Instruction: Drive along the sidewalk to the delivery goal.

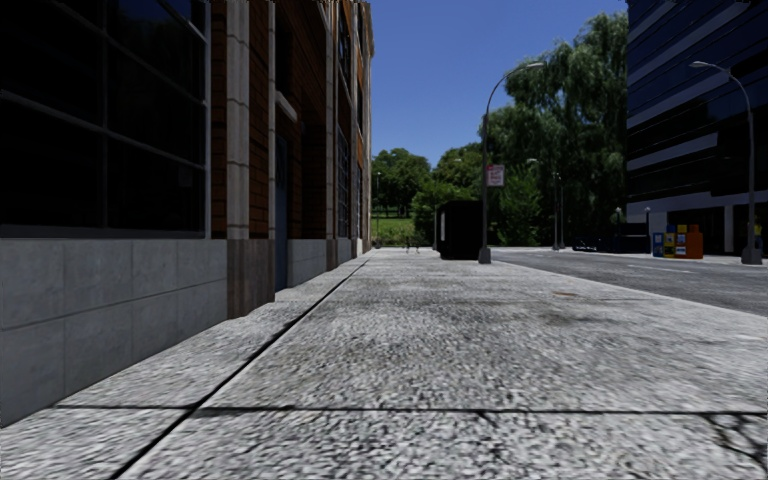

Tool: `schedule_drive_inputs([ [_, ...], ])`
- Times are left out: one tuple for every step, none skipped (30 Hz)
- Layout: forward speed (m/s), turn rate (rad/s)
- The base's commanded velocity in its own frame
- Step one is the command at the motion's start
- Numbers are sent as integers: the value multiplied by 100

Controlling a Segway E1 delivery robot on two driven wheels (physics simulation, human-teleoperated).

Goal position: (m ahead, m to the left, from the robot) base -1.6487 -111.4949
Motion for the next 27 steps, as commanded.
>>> schedule_drive_inputs([
  [200,0],
  [200,0],
  [200,0],
  [200,0],
  [200,0],
  [200,0],
  [200,0],
  [200,0],
  [200,0],
  [200,0],
  [200,0],
  [200,0],
  [200,0],
  [200,0],
  [200,0],
  [200,0],
  [200,0],
  [200,0],
  [200,0],
  [200,0],
  [200,0],
  [200,0],
  [200,0],
  [200,0],
  [200,0],
  [200,0],
  [200,-5],
])
